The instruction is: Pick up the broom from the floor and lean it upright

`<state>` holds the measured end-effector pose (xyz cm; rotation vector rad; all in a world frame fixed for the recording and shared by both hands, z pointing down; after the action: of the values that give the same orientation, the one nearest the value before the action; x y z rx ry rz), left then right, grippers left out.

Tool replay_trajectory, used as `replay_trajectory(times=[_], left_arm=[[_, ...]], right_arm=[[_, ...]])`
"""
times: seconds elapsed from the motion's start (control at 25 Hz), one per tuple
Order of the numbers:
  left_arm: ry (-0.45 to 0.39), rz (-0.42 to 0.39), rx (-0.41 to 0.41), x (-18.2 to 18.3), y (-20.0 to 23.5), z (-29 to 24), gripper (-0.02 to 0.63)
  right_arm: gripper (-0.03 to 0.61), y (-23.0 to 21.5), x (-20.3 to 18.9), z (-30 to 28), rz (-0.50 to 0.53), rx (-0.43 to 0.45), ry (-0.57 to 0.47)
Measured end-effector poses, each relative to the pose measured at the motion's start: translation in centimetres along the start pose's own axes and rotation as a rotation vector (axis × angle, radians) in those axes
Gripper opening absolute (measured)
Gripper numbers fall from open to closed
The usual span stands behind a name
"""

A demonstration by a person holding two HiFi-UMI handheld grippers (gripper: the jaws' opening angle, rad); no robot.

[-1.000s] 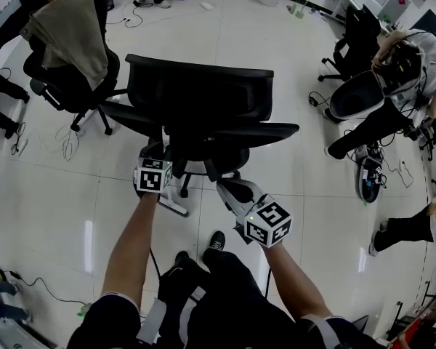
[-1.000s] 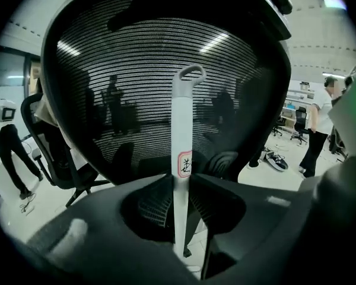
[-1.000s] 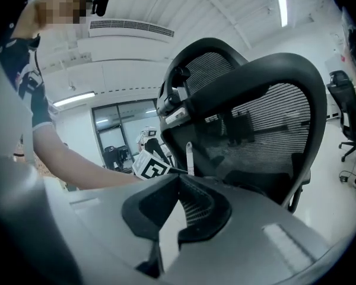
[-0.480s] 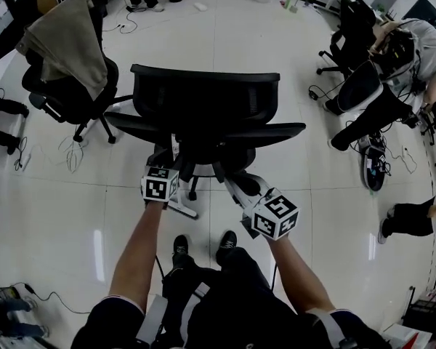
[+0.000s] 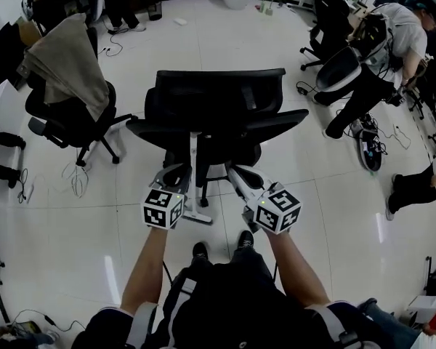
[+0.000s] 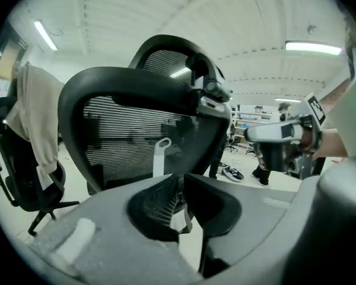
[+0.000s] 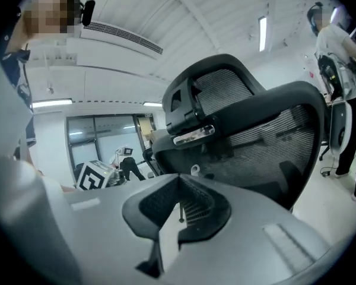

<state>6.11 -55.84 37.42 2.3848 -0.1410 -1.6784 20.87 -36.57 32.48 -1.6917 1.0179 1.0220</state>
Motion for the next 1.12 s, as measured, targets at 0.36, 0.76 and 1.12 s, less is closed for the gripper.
replay_trajectory(times=[0.36,0.76,1.12], left_arm=[[-0.084,-0.001,-0.167,2.7,-3.1,3.8,0.002],[-0.151,-0.013,-0.161,5.0,-4.2,6.4,0.002],[-0.144,-0.005,-0.158,5.1,-4.7,6.3,0.002]], right_arm=[[0.006,3.6,1.2,0.9,0.052,-0.079,-0.087],[0.006,5.5,2.1,1.0,0.123,-0.085,-0.097],[0.005,5.6,3.1,1.2,0.132,-0.077,-0.112]])
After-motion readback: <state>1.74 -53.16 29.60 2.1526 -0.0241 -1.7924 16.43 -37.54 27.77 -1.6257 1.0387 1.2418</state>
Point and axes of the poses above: the fingertips, and each gripper's own axes: z backward along the fingers, y to its left, x out of its top, the point moved 10 cm from there along z, backward along the fingers, and after that the axes turned 12 degrees about -x, right-handed, at the moved point
